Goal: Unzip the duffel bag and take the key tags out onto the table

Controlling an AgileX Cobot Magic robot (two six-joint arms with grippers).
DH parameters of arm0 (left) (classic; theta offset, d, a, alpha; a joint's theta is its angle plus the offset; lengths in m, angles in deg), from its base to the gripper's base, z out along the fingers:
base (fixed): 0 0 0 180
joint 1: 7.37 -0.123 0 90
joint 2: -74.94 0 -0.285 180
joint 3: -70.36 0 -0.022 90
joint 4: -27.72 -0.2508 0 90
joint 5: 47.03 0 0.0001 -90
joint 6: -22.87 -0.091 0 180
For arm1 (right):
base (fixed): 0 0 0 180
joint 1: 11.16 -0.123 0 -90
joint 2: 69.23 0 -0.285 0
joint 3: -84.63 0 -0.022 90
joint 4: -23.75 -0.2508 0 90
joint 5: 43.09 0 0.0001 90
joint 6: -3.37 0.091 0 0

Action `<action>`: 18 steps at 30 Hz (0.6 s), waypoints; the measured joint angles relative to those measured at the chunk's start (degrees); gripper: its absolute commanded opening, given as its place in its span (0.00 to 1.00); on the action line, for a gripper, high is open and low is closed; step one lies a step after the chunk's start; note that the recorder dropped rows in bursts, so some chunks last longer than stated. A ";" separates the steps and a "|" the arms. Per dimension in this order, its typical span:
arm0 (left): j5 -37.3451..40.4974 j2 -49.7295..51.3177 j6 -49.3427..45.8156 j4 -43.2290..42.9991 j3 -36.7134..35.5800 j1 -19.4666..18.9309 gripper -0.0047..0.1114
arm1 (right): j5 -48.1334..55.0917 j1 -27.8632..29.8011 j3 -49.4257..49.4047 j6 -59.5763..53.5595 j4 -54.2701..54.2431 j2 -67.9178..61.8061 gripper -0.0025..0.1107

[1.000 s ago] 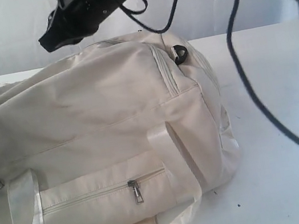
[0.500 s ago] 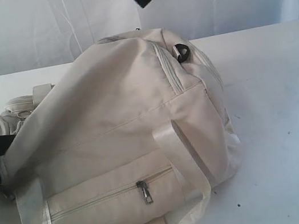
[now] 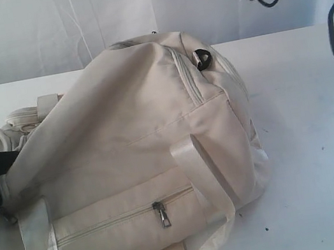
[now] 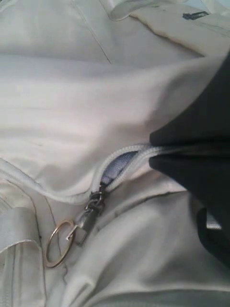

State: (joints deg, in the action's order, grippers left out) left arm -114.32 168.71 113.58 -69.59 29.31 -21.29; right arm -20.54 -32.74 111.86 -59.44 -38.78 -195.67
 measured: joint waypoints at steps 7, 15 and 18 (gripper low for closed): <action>0.00 0.00 -0.44 0.00 0.00 0.00 0.04 | 23.29 0.37 2.23 -6.25 -4.42 -3.22 0.02; 0.22 0.00 -0.10 0.00 0.00 0.68 0.04 | 34.92 0.15 2.27 -8.25 -5.53 -3.33 0.02; 0.22 0.00 0.01 0.00 0.00 0.69 0.04 | 33.87 -0.41 2.36 -8.06 -5.53 -3.58 0.02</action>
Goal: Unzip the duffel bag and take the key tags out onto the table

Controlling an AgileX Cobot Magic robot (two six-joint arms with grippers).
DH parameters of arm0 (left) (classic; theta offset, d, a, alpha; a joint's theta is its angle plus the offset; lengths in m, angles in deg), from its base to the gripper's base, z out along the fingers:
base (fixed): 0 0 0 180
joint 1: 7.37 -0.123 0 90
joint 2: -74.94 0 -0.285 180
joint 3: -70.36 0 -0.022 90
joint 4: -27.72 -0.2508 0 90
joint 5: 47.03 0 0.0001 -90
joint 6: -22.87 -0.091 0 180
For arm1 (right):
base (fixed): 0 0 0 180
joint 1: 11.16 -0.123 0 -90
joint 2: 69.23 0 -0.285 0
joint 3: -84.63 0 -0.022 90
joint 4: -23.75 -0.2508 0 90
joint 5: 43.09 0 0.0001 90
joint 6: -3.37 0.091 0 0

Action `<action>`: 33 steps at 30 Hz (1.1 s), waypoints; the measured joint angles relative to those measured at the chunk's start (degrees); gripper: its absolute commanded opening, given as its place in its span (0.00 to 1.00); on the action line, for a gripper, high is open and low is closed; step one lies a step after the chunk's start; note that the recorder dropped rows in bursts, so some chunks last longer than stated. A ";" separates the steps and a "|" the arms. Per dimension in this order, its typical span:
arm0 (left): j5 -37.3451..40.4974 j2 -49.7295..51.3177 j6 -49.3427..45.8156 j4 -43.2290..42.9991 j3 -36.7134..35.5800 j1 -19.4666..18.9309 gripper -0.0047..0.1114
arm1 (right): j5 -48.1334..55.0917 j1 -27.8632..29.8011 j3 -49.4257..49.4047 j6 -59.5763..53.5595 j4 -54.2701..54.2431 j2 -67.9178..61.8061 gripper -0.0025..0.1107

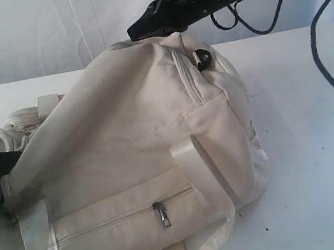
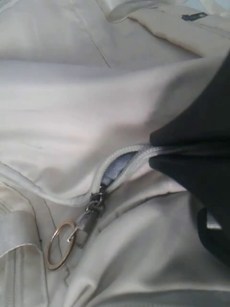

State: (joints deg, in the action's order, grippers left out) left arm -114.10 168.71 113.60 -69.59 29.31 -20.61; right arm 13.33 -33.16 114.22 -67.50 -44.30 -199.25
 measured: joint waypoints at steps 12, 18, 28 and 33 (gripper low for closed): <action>0.00 0.00 -0.24 0.00 0.00 0.00 0.04 | -0.26 -2.01 -0.62 8.46 16.99 -3.68 0.02; -0.62 0.00 -0.37 -0.45 1.14 0.24 0.04 | 0.57 -1.40 -8.06 18.42 33.86 -2.39 0.02; -1.26 0.00 0.23 -1.29 2.37 0.46 0.04 | 11.73 1.28 -8.46 5.79 9.54 6.97 0.02; 0.30 0.00 0.34 -0.61 0.73 3.04 0.04 | 10.11 -0.84 -8.06 1.87 -5.91 7.05 0.02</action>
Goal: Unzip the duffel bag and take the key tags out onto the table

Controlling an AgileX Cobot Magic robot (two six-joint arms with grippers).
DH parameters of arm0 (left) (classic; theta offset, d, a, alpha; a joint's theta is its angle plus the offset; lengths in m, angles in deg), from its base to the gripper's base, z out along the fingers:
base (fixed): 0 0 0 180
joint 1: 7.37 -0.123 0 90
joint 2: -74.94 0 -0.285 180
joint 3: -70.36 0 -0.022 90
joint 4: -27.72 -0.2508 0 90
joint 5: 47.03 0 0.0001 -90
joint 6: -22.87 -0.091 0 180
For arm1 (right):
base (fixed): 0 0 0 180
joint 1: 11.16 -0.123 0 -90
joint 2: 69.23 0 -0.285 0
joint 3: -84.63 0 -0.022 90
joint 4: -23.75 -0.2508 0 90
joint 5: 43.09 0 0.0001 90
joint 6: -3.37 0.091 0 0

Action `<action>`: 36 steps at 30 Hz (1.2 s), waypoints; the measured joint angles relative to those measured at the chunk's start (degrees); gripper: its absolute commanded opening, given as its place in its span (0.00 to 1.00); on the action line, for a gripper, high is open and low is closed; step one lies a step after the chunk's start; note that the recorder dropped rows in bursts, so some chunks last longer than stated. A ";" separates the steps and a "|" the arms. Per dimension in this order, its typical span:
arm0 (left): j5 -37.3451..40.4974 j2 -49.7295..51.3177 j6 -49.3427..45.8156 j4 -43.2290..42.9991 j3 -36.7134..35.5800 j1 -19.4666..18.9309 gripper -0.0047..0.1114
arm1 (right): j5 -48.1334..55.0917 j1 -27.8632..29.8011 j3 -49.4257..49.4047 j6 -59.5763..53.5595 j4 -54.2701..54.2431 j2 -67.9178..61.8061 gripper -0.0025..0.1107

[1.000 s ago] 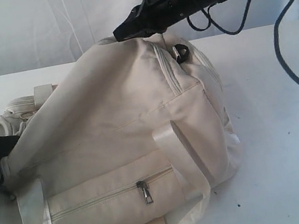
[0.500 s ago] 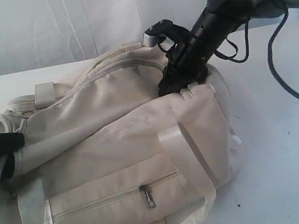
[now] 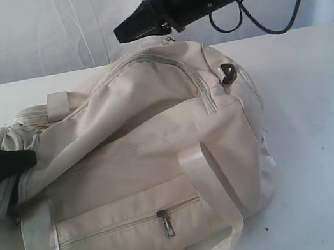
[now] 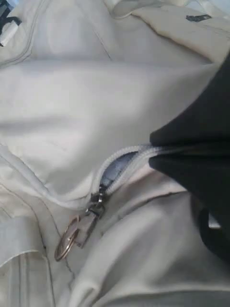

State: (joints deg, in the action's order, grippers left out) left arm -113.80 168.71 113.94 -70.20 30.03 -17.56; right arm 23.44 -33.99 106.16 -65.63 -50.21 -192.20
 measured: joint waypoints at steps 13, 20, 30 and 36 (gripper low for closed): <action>0.98 0.00 0.00 0.51 -0.26 6.08 0.04 | -16.43 -14.21 0.00 -0.42 -4.34 -5.96 0.20; 0.98 0.00 0.00 0.40 -0.26 6.08 0.04 | -26.85 -17.75 0.00 5.36 -4.75 -8.73 0.53; 0.98 0.00 0.00 0.40 -0.26 6.08 0.04 | -29.34 -20.73 0.29 7.44 -7.90 -11.94 0.52; 0.98 0.00 0.00 0.40 -0.26 6.08 0.04 | -32.88 -24.11 3.40 5.55 -7.49 -12.42 0.52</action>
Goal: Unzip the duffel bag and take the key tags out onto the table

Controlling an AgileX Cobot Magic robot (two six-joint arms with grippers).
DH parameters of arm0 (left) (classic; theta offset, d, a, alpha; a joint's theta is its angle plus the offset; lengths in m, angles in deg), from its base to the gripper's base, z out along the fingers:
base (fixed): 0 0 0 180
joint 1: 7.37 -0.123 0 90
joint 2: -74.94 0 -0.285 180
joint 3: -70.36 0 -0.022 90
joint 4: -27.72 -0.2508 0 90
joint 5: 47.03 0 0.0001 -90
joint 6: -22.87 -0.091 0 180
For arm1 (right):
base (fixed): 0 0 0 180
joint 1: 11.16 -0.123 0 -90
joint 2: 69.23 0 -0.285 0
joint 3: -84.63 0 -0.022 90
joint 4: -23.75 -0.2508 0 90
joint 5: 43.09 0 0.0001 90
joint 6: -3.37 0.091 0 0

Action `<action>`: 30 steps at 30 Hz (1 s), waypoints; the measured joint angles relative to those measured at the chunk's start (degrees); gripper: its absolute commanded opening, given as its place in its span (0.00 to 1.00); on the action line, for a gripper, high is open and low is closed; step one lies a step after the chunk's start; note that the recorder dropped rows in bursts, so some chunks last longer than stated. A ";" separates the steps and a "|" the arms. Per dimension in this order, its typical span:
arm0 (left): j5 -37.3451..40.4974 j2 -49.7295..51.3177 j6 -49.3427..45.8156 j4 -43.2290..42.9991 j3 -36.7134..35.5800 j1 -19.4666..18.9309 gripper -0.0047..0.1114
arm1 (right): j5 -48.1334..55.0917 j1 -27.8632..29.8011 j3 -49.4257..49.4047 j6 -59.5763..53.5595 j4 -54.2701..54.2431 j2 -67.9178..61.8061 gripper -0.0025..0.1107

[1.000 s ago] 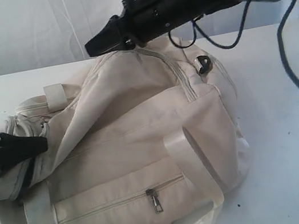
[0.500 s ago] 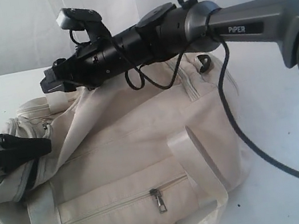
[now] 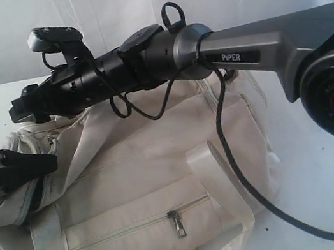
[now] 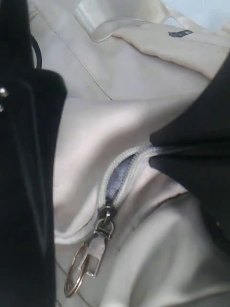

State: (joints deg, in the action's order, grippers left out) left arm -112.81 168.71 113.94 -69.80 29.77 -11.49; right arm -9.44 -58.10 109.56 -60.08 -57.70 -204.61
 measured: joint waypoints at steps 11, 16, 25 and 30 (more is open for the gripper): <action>0.00 0.00 0.00 0.00 0.00 0.09 0.04 | -1.44 -0.47 1.13 18.53 16.31 -2.02 0.52; 0.00 0.00 0.00 0.00 0.00 0.09 0.04 | 2.61 0.40 1.12 23.83 19.82 -2.02 0.52; 0.00 0.00 0.00 0.00 0.00 0.13 0.04 | 3.16 0.64 1.12 24.81 20.50 -2.02 0.43; 0.00 0.00 0.00 0.00 0.00 0.13 0.04 | 2.55 0.64 1.15 24.95 20.20 -2.60 0.43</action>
State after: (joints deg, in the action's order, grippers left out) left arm -112.81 168.71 113.94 -69.80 29.77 -11.36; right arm -6.89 -57.46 110.71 -35.13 -37.50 -207.22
